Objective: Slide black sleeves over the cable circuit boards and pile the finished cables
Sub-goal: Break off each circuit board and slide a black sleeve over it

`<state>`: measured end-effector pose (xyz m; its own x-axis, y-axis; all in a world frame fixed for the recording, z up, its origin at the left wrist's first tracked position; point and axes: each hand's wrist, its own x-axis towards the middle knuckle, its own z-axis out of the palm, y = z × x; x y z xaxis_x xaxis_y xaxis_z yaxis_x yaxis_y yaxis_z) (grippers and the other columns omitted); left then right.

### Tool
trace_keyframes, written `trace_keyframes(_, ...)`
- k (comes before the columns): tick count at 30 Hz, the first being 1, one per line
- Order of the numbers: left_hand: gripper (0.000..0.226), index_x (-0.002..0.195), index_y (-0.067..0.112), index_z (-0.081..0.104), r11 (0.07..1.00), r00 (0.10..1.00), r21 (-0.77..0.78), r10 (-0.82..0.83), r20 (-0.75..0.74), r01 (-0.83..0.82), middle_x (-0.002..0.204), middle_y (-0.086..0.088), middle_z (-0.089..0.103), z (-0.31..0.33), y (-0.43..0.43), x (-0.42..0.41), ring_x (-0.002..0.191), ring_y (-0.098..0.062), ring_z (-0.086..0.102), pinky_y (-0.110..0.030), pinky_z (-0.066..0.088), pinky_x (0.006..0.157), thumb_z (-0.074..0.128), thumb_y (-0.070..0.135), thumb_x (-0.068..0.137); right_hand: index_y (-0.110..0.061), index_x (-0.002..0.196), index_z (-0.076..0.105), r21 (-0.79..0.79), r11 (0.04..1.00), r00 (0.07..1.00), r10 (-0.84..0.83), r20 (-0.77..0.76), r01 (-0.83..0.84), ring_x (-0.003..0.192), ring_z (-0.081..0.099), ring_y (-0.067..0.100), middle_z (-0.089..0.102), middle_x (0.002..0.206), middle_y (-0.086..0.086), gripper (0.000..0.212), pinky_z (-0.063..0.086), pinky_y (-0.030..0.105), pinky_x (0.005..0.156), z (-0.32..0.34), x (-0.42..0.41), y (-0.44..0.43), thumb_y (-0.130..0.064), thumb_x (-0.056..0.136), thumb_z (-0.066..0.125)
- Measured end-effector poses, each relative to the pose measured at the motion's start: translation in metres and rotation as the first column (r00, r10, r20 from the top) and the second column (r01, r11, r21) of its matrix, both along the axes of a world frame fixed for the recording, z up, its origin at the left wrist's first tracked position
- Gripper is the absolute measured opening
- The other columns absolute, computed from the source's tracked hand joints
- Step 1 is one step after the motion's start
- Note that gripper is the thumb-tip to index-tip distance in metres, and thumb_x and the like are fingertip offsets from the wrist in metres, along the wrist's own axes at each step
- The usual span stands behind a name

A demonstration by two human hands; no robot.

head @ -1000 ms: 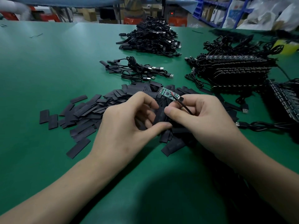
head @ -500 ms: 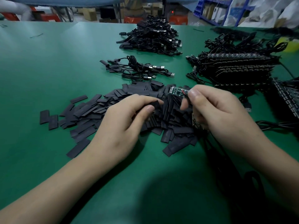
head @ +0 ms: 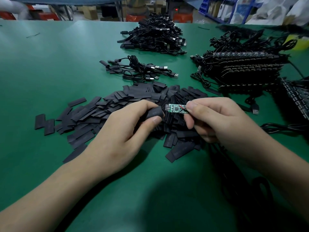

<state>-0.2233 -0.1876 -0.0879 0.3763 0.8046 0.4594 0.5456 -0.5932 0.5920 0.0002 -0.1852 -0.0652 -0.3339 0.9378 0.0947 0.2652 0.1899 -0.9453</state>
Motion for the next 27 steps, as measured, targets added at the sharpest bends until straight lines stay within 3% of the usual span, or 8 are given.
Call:
trace_keyframes(9,0.019,0.116,0.029,0.060,0.999,0.999,0.040,0.014,-0.051,-0.012,0.098,0.022,0.063,-0.0021,0.0038,-0.0034,0.093,0.003,0.060,-0.016,0.043,0.077,0.049,0.036,0.102,-0.021,0.063,0.060,-0.029,0.999,1.000,0.028,-0.014,-0.029,0.044,0.027,0.010,0.034,0.047,-0.008,0.040,0.028,0.017,0.045,0.0023,-0.0021,-0.0037,-0.042,0.096,0.048)
trace_keyframes(12,0.020,0.116,0.028,0.061,0.999,0.998,0.043,0.011,-0.055,-0.009,0.089,0.028,0.060,-0.0021,0.0044,-0.0039,0.085,0.007,0.058,-0.014,0.041,0.073,0.050,0.035,0.102,-0.020,0.064,0.060,-0.028,0.999,1.000,0.025,-0.006,-0.025,0.045,0.027,0.011,0.034,0.047,-0.008,0.040,0.029,0.017,0.045,0.0019,-0.0021,-0.0035,-0.042,0.096,0.048)
trace_keyframes(17,0.015,0.114,0.032,0.061,0.996,0.998,0.091,-0.003,-0.058,0.008,0.078,0.019,0.059,-0.0030,0.0060,-0.0050,0.074,0.003,0.057,-0.017,0.043,0.069,0.050,0.033,0.103,-0.020,0.065,0.060,-0.020,1.000,1.000,0.016,0.027,-0.016,0.045,0.028,0.012,0.035,0.048,-0.007,0.041,0.029,0.019,0.045,-0.0002,-0.0016,-0.0028,-0.044,0.096,0.048)
trace_keyframes(22,0.025,0.120,0.029,0.061,0.993,0.996,0.118,0.022,-0.083,-0.013,0.096,0.032,0.058,-0.0035,0.0080,-0.0060,0.090,0.017,0.054,-0.008,0.040,0.079,0.050,0.040,0.101,-0.020,0.065,0.060,-0.033,0.999,0.999,0.038,0.033,-0.037,0.047,0.027,0.013,0.035,0.049,-0.005,0.040,0.027,0.021,0.045,0.0001,-0.0014,-0.0040,-0.043,0.096,0.047)
trace_keyframes(27,0.024,0.120,0.019,0.067,0.994,0.991,0.109,0.033,-0.131,-0.019,0.110,0.010,0.069,-0.0006,0.0063,-0.0061,0.096,-0.001,0.059,-0.019,0.044,0.082,0.057,0.030,0.102,-0.022,0.064,0.061,-0.061,0.996,0.997,0.069,0.033,-0.067,0.046,0.026,0.010,0.035,0.049,-0.006,0.039,0.026,0.018,0.044,0.0005,-0.0033,-0.0047,-0.040,0.095,0.047)
